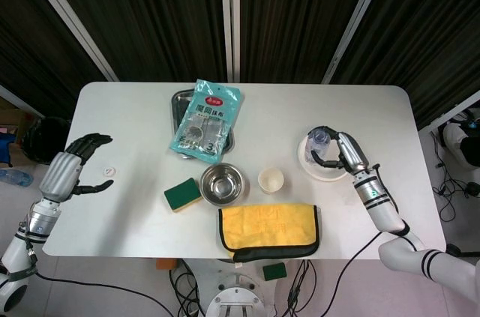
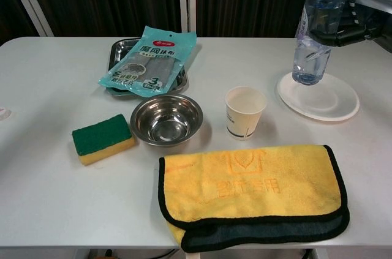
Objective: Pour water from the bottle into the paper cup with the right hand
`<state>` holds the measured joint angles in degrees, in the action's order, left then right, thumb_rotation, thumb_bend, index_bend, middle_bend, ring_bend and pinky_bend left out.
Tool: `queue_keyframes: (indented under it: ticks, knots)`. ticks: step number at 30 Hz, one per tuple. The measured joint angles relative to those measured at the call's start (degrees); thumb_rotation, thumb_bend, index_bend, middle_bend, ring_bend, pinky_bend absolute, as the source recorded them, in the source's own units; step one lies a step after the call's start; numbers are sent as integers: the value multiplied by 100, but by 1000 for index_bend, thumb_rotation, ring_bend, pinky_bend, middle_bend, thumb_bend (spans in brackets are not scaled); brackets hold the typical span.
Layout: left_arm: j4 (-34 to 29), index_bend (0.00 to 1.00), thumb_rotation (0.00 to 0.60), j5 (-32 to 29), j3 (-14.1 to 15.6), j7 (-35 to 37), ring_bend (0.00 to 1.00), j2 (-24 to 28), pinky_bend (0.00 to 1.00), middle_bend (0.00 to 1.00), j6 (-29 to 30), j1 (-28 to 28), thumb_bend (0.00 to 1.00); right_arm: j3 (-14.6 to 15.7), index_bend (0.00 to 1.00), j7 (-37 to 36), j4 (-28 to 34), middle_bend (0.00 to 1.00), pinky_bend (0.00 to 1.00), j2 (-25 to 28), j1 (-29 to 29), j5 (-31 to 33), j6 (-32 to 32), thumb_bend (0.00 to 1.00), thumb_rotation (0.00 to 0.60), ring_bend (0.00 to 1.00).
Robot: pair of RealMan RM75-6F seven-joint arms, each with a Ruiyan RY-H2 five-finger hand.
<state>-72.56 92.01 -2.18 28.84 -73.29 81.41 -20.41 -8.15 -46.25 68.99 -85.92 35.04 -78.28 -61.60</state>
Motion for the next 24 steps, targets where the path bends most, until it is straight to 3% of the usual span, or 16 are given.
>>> queue_keyframes:
  ticks: [7, 24]
  knots:
    - [33, 191, 600, -14, 13, 0, 131, -17, 185, 186, -76, -22, 128, -40, 794, -942, -448, 495, 433, -46, -227, 40, 97, 552, 600, 376]
    - [58, 191, 600, -80, 9, -101, 131, -26, 185, 186, -273, -104, 131, 42, 788, -2229, -2993, 483, 411, -1223, -238, -346, 123, 540, 600, 378]
